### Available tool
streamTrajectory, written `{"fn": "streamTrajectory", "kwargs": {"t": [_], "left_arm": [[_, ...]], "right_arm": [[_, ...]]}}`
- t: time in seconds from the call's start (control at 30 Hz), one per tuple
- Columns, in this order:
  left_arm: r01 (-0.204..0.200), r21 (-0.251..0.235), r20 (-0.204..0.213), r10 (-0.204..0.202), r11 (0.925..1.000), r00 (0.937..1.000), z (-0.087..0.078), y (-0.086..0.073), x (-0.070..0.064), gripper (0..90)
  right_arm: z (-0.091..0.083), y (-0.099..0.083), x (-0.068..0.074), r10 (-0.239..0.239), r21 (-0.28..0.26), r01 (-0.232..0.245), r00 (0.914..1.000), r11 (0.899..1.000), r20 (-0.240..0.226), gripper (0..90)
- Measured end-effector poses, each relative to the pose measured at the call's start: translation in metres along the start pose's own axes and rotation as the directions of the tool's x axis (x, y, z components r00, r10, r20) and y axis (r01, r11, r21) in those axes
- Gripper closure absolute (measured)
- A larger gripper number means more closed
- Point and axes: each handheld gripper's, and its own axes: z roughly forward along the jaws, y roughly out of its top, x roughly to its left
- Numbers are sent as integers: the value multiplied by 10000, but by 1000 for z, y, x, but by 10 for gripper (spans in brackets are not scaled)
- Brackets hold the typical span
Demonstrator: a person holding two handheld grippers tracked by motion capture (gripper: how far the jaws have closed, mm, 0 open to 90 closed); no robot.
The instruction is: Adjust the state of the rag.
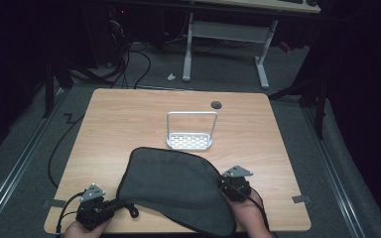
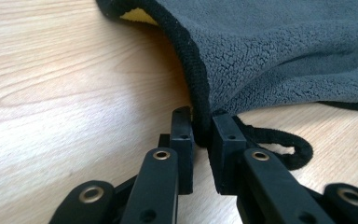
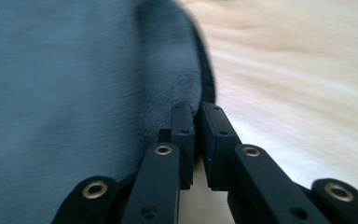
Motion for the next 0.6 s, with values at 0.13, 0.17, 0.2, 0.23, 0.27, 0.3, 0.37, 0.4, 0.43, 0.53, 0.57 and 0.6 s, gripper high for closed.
{"fn": "streamTrajectory", "kwargs": {"t": [0.13, 0.17, 0.2, 0.23, 0.27, 0.3, 0.37, 0.4, 0.43, 0.53, 0.57, 0.6], "left_arm": [[-95, -24, 253, 95, 10000, 9996, 4, 4, -7, 806], [-177, -2, 319, 177, 9998, 9993, 5, 5, -9, 805], [-221, 6, 434, 220, 9998, 9988, 6, 6, -12, 805], [-264, 50, 544, 261, 9996, 9982, 8, 6, -14, 804], [-297, 54, 610, 293, 9995, 9977, 8, 6, -16, 804], [-297, 54, 610, 293, 9995, 9977, 8, 6, -16, 802], [-370, 73, 673, 364, 9993, 9971, 8, 5, -19, 792], [-400, 81, 664, 393, 9992, 9970, 7, 5, -19, 779], [-332, 39, 676, 329, 9994, 9972, 5, 4, -18, 753], [-127, -322, 834, 153, 9994, 9964, -2, 4, -16, 600], [-173, -473, 802, 211, 9987, 9966, -5, 4, -16, 557], [-232, -651, 771, 282, 9976, 9966, -8, 5, -17, 527]], "right_arm": [[2, 9, -38, 599, -231, -574, 9904, 9981, 1244, 851], [4, 12, -50, 649, -264, -615, 9848, 9978, 1609, 851], [5, 16, -61, 805, -319, -758, 9781, 9966, 1921, 849], [6, 20, -74, 1027, -372, -970, 9714, 9946, 2141, 846], [8, 24, -81, 1050, -422, -978, 9666, 9943, 2336, 838], [8, 24, -81, 1050, -422, -978, 9666, 9943, 2336, 838], [9, 29, -93, 1287, -673, -1150, 9566, 9911, 2614, 732], [7, 29, -93, 1310, -721, -1160, 9566, 9906, 2602, 718], [3, 29, -93, 1402, -823, -1234, 9589, 9889, 2467, 705], [-16, 18, -82, 1279, -973, -1086, 9669, 9893, 2210, 683], [-22, 11, -77, 1345, -953, -1174, 9707, 9885, 1990, 679], [-28, 4, -72, 1350, -946, -1196, 9747, 9883, 1782, 671]]}}
